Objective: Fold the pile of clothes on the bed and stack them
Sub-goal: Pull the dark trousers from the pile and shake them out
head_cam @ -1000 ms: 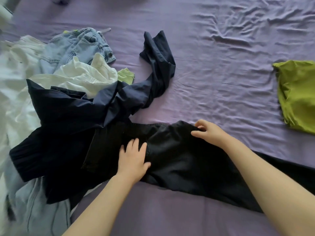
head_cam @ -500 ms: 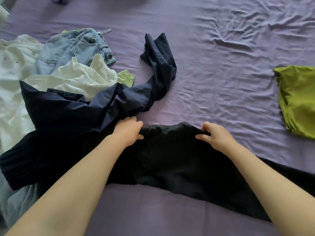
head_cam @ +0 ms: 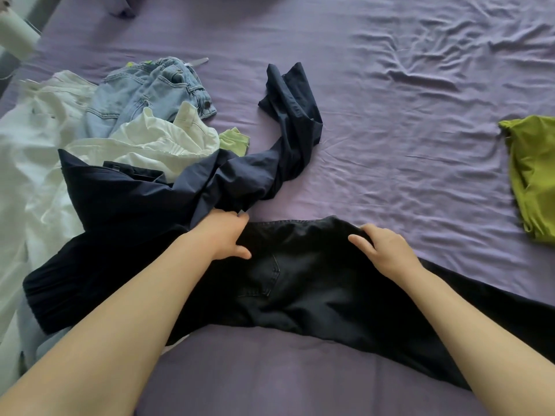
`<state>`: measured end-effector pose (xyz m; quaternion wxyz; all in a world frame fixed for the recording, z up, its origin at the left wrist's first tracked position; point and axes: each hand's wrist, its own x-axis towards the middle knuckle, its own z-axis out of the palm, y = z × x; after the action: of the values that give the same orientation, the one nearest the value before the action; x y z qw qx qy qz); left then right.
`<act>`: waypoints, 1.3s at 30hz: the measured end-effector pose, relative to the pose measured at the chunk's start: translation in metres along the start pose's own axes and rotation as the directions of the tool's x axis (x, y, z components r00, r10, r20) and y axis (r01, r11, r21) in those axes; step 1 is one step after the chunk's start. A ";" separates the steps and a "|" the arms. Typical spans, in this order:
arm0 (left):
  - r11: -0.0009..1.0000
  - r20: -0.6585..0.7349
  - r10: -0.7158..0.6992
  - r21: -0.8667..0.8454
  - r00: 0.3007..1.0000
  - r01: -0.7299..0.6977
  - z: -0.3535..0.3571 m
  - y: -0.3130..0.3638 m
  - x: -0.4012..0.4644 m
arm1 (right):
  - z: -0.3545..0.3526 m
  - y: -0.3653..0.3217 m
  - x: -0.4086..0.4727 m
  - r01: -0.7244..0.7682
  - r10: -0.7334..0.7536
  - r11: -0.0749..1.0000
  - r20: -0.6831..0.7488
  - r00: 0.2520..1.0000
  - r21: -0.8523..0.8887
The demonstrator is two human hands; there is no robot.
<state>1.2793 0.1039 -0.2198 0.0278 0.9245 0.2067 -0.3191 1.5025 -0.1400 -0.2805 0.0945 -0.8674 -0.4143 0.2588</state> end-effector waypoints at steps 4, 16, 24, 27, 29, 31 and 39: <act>0.994 0.153 0.028 0.098 0.988 -0.043 -0.012 -0.004 -0.015 | 0.008 -0.028 -0.004 -0.103 0.097 0.994 -0.178 0.979 -0.023; 0.653 0.324 0.058 -0.728 0.944 0.209 -0.071 -0.053 -0.077 | 0.085 -0.067 -0.109 0.029 0.005 0.978 0.162 0.987 -0.204; 0.279 0.189 0.086 -0.947 0.978 0.158 -0.112 -0.069 -0.098 | 0.084 -0.072 -0.103 -0.159 0.162 0.983 0.026 0.986 -0.090; 0.199 0.179 0.057 -0.966 0.982 0.164 -0.106 -0.063 -0.094 | 0.098 -0.075 -0.105 -0.118 0.130 0.984 0.083 0.988 -0.137; 0.145 0.168 0.020 -0.976 0.986 0.164 -0.100 -0.057 -0.090 | 0.101 -0.078 -0.105 -0.090 0.099 0.990 0.080 0.992 -0.105; 0.098 0.158 0.011 -0.983 0.987 0.156 -0.095 -0.048 -0.084 | 0.098 -0.082 -0.107 -0.010 0.027 0.989 0.112 0.993 -0.148; -0.028 0.094 0.047 -0.995 0.995 0.095 -0.110 0.025 -0.058 | 0.015 -0.099 -0.092 -0.186 0.090 0.404 0.163 0.982 0.896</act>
<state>1.3117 0.0803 -0.0990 0.6868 0.6035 0.3871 -0.1198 1.3803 -0.1481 -0.2213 0.5073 -0.6975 -0.1396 0.4864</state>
